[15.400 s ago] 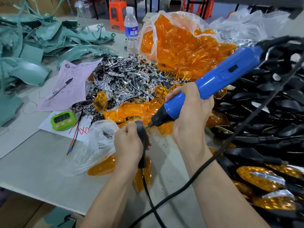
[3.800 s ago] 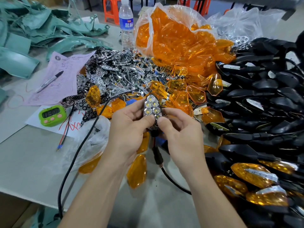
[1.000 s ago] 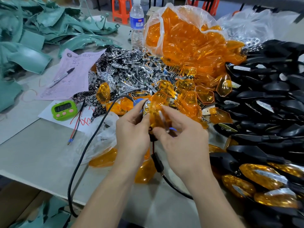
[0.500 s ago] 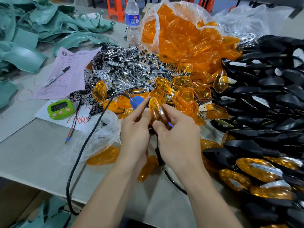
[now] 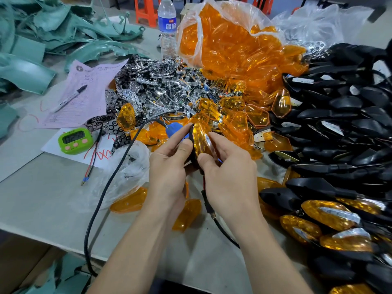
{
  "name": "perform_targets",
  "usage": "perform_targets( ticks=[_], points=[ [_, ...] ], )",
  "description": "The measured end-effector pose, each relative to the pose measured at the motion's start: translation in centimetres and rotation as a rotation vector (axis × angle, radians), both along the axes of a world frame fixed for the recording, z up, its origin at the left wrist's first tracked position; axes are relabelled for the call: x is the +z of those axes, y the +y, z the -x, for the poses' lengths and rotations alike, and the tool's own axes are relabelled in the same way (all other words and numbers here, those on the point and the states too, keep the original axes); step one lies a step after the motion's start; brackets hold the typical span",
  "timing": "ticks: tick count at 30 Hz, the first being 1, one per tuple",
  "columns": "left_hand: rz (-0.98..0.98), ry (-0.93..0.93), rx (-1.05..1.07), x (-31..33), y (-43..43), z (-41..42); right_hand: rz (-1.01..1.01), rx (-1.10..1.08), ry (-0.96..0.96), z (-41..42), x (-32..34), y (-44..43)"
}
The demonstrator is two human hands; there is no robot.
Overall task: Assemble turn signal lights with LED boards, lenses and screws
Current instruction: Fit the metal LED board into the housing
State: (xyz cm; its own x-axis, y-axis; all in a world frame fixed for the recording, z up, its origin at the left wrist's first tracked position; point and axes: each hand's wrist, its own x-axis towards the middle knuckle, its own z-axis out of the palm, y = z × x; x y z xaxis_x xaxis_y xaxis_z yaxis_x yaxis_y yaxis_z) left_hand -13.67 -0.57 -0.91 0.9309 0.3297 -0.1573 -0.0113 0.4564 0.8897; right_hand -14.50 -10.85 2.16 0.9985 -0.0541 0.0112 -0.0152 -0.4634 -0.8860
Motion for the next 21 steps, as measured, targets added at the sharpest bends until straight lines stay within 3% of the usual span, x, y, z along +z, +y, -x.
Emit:
perform_targets(
  ticks=[13, 21],
  points=[
    [-0.024, -0.047, 0.064, -0.1, -0.5, 0.3, 0.012, 0.053, -0.016, -0.1, 0.3, -0.2],
    [-0.021, -0.071, 0.046, 1.4, -0.8, 0.6, 0.031, 0.092, -0.129, 0.3, 0.3, -0.2]
  ],
)
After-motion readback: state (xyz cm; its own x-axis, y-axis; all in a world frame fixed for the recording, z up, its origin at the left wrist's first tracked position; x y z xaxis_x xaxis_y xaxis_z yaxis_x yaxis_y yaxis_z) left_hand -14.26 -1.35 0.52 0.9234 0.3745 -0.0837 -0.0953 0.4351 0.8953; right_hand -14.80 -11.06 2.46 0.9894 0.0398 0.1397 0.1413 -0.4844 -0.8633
